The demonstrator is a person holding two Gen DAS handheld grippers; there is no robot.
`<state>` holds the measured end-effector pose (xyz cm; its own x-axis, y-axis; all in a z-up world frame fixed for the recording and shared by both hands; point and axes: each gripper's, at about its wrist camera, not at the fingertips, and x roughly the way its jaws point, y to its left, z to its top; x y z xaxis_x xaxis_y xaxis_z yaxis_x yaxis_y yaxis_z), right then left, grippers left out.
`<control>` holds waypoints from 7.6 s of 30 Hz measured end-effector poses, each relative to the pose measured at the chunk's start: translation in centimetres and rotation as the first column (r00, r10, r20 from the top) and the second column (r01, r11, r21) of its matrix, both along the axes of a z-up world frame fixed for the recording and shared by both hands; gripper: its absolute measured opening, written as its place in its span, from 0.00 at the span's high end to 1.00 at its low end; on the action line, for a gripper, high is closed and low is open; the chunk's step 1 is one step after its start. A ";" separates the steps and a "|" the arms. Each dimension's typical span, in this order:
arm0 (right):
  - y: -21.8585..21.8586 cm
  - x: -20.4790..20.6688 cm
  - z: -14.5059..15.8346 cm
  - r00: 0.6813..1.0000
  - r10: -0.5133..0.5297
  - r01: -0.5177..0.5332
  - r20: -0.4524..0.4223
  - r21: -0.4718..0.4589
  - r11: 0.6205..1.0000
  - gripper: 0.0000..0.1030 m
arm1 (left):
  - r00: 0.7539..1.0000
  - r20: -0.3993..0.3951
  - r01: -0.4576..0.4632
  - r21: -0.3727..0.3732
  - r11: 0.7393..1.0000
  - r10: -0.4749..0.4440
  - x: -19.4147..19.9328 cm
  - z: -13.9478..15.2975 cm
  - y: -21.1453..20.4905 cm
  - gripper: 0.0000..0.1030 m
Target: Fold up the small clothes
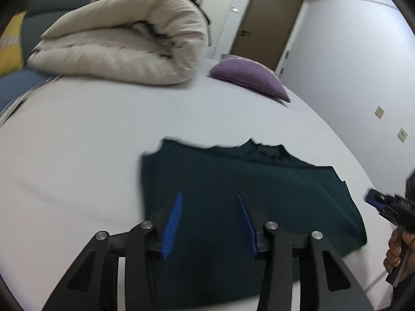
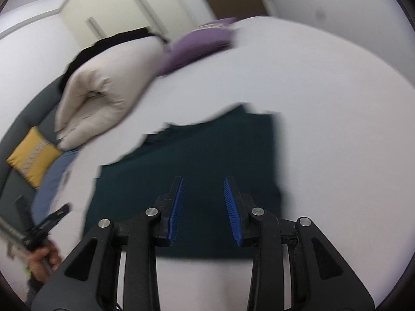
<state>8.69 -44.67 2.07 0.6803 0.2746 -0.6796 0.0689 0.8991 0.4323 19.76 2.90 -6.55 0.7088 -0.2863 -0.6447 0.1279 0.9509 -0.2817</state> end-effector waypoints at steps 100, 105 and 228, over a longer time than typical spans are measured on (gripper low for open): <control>-7.4 0.7 -14.2 0.969 -0.203 0.241 -0.143 0.338 0.910 0.48 | 0.986 -0.167 0.050 0.237 0.970 -0.010 0.6 -6.9 -5.3 0.25; -7.6 0.3 -14.3 0.970 -0.191 0.234 -0.149 0.377 0.896 0.48 | 0.984 -0.177 0.046 0.218 0.975 -0.007 0.6 -6.7 -5.2 0.26; 21.7 1.4 -12.6 0.887 0.439 -0.436 -0.143 0.056 0.898 0.55 | 0.957 -0.228 0.133 -0.212 0.968 -0.181 -3.7 -7.2 9.0 0.96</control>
